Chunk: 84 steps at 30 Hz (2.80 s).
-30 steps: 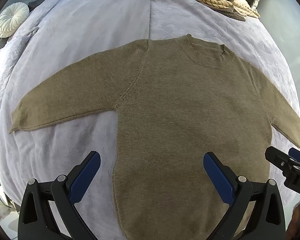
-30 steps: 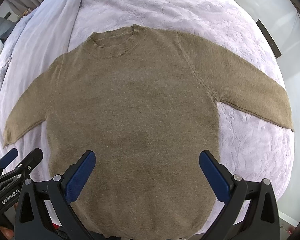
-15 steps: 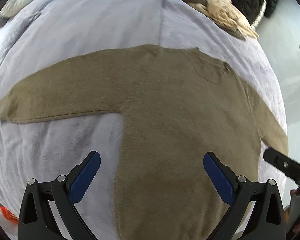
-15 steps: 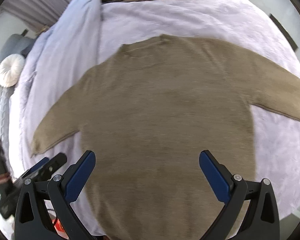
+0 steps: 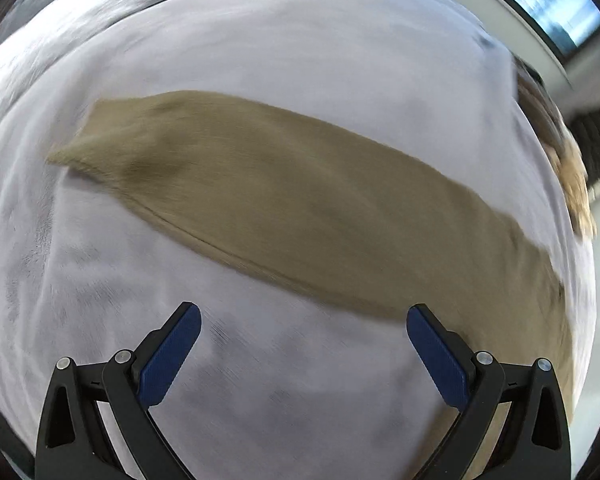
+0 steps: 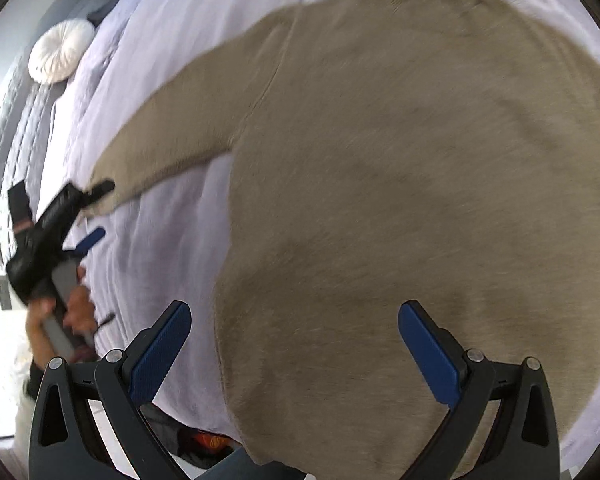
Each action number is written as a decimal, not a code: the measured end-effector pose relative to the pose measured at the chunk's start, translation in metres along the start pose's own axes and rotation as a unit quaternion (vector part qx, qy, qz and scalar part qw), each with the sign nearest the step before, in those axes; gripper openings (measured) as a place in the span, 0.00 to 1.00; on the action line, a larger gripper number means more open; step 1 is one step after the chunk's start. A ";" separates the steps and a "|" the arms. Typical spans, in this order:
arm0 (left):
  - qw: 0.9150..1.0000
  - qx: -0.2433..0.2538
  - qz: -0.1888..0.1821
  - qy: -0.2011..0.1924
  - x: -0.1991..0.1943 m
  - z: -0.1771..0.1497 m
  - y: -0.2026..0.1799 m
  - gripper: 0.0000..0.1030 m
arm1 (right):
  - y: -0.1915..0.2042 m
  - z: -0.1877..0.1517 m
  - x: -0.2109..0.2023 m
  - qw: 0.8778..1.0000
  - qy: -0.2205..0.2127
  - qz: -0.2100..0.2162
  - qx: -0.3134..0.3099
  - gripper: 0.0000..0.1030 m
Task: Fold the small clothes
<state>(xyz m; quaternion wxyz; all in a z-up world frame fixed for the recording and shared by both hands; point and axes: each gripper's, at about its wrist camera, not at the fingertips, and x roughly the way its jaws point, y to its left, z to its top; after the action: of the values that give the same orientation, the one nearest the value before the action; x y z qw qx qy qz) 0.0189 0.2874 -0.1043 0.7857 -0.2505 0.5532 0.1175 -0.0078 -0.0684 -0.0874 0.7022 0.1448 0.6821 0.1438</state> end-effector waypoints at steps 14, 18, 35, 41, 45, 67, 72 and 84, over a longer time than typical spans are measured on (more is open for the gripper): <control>0.989 -0.073 -0.097 -0.083 0.030 0.045 0.038 0.90 | 0.022 -0.006 0.048 0.999 0.018 0.049 -0.013 1.00; 0.986 -0.084 -0.122 -0.072 0.037 0.053 0.046 0.13 | 0.020 -0.008 0.046 0.998 0.016 0.060 -0.012 1.00; 0.951 0.141 -0.241 -0.135 -0.055 0.037 -0.115 0.07 | -0.058 -0.016 -0.007 0.994 -0.053 0.087 0.034 1.00; 0.910 0.276 -0.296 -0.088 -0.039 -0.014 -0.263 0.07 | -0.117 -0.019 -0.040 0.990 -0.090 0.072 0.078 1.00; 0.901 0.334 -0.275 -0.029 0.001 -0.068 -0.332 0.07 | -0.163 -0.022 -0.052 0.986 -0.104 0.056 0.117 1.00; 0.953 0.297 -0.051 -0.036 0.023 -0.042 -0.258 0.81 | -0.125 0.068 -0.067 0.972 -0.150 -0.147 -0.104 1.00; 0.964 0.265 0.032 -0.004 0.068 -0.006 -0.222 0.81 | -0.068 0.097 -0.020 0.915 -0.160 -0.269 -0.255 1.00; 0.970 0.240 0.016 0.024 0.102 0.007 -0.212 0.81 | -0.224 0.124 -0.073 0.958 -0.231 -0.096 0.137 0.99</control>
<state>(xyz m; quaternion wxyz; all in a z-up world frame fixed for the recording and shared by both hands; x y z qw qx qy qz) 0.1597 0.1022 -0.1415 0.8073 -0.0491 0.5880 -0.0123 0.1155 -0.3040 -0.1071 0.8247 0.2032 0.5248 -0.0564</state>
